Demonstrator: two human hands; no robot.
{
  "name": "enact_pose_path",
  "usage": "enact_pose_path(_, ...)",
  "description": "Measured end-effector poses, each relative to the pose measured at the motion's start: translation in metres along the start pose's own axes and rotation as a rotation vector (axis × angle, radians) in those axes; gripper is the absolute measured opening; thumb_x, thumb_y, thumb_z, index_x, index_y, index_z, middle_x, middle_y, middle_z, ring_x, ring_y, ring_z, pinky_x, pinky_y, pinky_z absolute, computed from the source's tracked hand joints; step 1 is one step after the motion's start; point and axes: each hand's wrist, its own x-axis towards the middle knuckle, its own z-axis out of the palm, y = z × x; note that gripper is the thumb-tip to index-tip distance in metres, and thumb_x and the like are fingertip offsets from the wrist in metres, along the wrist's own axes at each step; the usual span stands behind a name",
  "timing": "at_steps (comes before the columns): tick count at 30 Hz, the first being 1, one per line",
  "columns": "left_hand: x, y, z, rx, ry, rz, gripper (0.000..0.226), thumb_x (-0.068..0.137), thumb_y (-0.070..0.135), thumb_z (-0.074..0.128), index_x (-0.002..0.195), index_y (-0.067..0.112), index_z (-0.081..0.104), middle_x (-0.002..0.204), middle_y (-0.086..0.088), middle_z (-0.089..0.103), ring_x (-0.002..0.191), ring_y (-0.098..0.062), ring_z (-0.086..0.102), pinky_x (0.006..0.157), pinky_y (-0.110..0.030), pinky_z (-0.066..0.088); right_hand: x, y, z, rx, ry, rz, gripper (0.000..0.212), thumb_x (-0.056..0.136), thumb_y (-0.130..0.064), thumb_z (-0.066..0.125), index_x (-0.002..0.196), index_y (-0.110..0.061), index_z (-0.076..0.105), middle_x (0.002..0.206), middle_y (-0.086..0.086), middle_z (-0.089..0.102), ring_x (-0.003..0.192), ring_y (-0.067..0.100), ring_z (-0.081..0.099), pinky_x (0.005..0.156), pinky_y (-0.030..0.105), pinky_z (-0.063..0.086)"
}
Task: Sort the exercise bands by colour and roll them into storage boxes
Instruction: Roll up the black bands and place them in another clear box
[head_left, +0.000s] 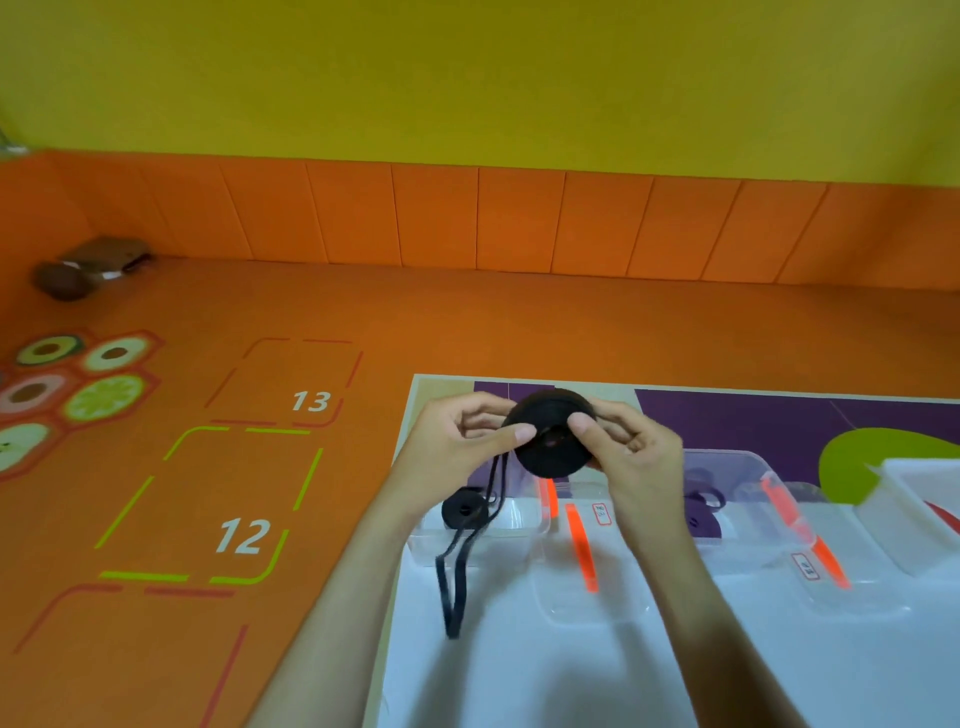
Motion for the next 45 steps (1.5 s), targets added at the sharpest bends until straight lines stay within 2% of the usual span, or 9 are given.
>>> enact_pose_path(6, -0.002, -0.001, -0.012, 0.255, -0.132, -0.03, 0.014, 0.093, 0.018, 0.081, 0.107, 0.018, 0.08, 0.098, 0.005, 0.082, 0.095, -0.015, 0.078, 0.091, -0.03, 0.06, 0.003, 0.002, -0.013, -0.132, -0.257, 0.08, 0.018, 0.091, -0.003, 0.076, 0.107, -0.01, 0.078, 0.096, 0.004, 0.081, 0.095, 0.017, 0.077, 0.081, 0.028, 0.06)
enact_pose_path(12, -0.002, -0.007, -0.002, 0.097, 0.033, 0.073, 0.017, 0.09, 0.011, 0.082, 0.107, 0.012, 0.078, 0.1, 0.003, 0.082, 0.096, -0.014, 0.077, 0.086, -0.024, 0.058, -0.005, 0.01, 0.007, 0.08, 0.054, 0.034, 0.016, 0.094, -0.006, 0.071, 0.107, -0.013, 0.076, 0.097, 0.003, 0.081, 0.093, 0.021, 0.078, 0.078, 0.029, 0.063)
enact_pose_path(17, -0.001, -0.007, -0.007, 0.213, -0.136, 0.005, 0.015, 0.093, 0.017, 0.08, 0.108, 0.017, 0.079, 0.099, 0.006, 0.082, 0.098, -0.013, 0.077, 0.09, -0.033, 0.061, 0.005, 0.001, -0.01, -0.161, -0.253, -0.002, 0.02, 0.093, -0.005, 0.073, 0.108, -0.017, 0.078, 0.101, -0.004, 0.081, 0.1, 0.012, 0.075, 0.084, 0.022, 0.057)
enact_pose_path(22, 0.002, -0.01, -0.002, -0.011, 0.015, 0.035, 0.016, 0.093, 0.018, 0.078, 0.109, 0.014, 0.079, 0.104, -0.003, 0.082, 0.103, -0.023, 0.077, 0.097, -0.044, 0.06, 0.004, 0.01, 0.006, 0.055, 0.076, -0.029, 0.018, 0.096, -0.007, 0.069, 0.109, -0.015, 0.078, 0.102, 0.003, 0.081, 0.099, 0.021, 0.077, 0.086, 0.03, 0.062)
enact_pose_path(28, 0.001, -0.02, -0.014, 0.093, -0.044, -0.03, 0.015, 0.096, 0.018, 0.076, 0.109, 0.012, 0.08, 0.101, -0.001, 0.082, 0.099, -0.02, 0.078, 0.094, -0.037, 0.06, 0.005, 0.019, -0.015, 0.041, -0.115, 0.149, 0.024, 0.089, -0.017, 0.071, 0.112, -0.012, 0.077, 0.101, 0.012, 0.081, 0.099, 0.034, 0.077, 0.084, 0.04, 0.064)
enact_pose_path(32, 0.0, -0.018, -0.012, 0.005, -0.096, -0.074, 0.017, 0.101, 0.02, 0.071, 0.107, 0.006, 0.078, 0.093, -0.014, 0.081, 0.092, -0.029, 0.079, 0.089, -0.039, 0.062, 0.005, 0.019, -0.003, 0.144, 0.012, 0.127, 0.02, 0.087, -0.019, 0.072, 0.104, -0.017, 0.08, 0.098, 0.012, 0.081, 0.093, 0.028, 0.078, 0.078, 0.037, 0.065)
enact_pose_path(34, 0.001, -0.019, -0.009, 0.003, -0.029, -0.059, 0.017, 0.1, 0.023, 0.071, 0.105, 0.009, 0.079, 0.092, -0.012, 0.081, 0.091, -0.023, 0.078, 0.089, -0.03, 0.059, 0.003, 0.021, 0.007, 0.198, 0.087, 0.137, 0.017, 0.089, -0.016, 0.072, 0.104, -0.017, 0.08, 0.097, 0.012, 0.081, 0.091, 0.026, 0.078, 0.078, 0.038, 0.065)
enact_pose_path(40, -0.002, -0.026, 0.001, -0.073, 0.073, -0.086, 0.017, 0.093, 0.02, 0.079, 0.109, 0.013, 0.079, 0.1, -0.006, 0.082, 0.098, -0.021, 0.078, 0.089, -0.032, 0.06, -0.006, 0.023, 0.023, 0.295, 0.202, 0.154, 0.019, 0.097, -0.004, 0.066, 0.114, -0.004, 0.074, 0.096, 0.008, 0.081, 0.092, 0.025, 0.078, 0.077, 0.031, 0.064)
enact_pose_path(45, -0.001, -0.022, -0.015, -0.056, 0.069, -0.065, 0.016, 0.092, 0.013, 0.079, 0.108, 0.01, 0.08, 0.099, -0.01, 0.081, 0.095, -0.024, 0.077, 0.089, -0.037, 0.061, -0.001, 0.017, 0.003, 0.047, -0.116, 0.204, 0.017, 0.097, -0.013, 0.068, 0.11, -0.008, 0.077, 0.098, 0.013, 0.08, 0.097, 0.03, 0.078, 0.088, 0.036, 0.063)
